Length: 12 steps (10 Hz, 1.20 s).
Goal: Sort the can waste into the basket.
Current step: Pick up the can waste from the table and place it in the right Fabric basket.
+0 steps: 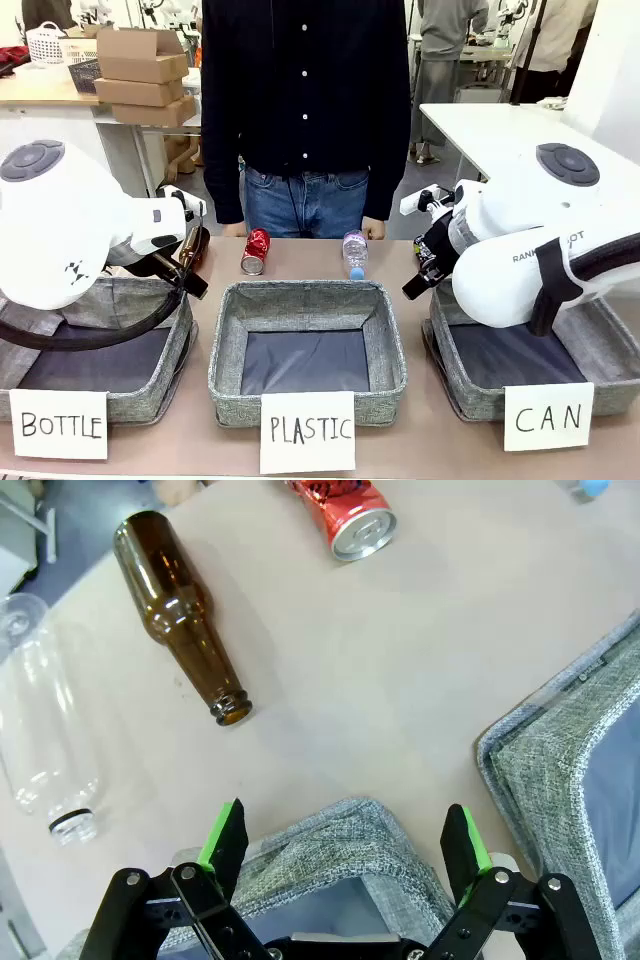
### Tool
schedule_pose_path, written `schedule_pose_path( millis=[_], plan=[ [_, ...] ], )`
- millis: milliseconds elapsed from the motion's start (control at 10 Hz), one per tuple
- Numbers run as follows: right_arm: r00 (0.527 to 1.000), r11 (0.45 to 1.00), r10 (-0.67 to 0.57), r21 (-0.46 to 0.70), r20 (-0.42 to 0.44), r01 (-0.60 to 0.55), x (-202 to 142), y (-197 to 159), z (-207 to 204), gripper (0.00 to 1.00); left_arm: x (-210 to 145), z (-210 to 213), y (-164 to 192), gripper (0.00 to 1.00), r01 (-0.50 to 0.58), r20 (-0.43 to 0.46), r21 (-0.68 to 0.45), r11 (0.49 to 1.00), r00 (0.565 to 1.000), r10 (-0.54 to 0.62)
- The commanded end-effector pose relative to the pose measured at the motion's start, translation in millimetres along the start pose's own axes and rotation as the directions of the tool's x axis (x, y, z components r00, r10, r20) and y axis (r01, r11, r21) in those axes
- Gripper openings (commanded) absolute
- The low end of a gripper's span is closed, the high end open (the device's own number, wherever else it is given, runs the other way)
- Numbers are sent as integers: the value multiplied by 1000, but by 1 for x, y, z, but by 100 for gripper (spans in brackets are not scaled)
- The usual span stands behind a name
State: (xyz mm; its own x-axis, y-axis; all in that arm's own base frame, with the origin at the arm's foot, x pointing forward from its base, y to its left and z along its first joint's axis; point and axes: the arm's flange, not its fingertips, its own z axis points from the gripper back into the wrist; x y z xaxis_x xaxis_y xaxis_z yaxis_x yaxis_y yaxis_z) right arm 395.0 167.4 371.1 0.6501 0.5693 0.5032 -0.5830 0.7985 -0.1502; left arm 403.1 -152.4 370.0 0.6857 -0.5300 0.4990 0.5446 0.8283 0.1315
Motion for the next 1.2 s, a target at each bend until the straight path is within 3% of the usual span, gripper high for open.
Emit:
schedule_pose_path(
  millis=[0,800,900,1100],
  plan=[
    [1000,1000,0,0,0,0,0,0,0,100,0,0,0,100,0,0,0,1000,1000,0],
    [1000,1000,1,0,0,-1,0,0,0,100,0,0,0,100,1,0,0,1000,1000,-1],
    [998,998,-58,-23,-2,57,2,-7,33,100,12,31,0,100,21,37,-13,1000,999,-20],
    [986,989,-144,-28,83,147,-8,-8,135,100,23,145,-7,100,-68,104,-45,997,992,72]
  ],
)
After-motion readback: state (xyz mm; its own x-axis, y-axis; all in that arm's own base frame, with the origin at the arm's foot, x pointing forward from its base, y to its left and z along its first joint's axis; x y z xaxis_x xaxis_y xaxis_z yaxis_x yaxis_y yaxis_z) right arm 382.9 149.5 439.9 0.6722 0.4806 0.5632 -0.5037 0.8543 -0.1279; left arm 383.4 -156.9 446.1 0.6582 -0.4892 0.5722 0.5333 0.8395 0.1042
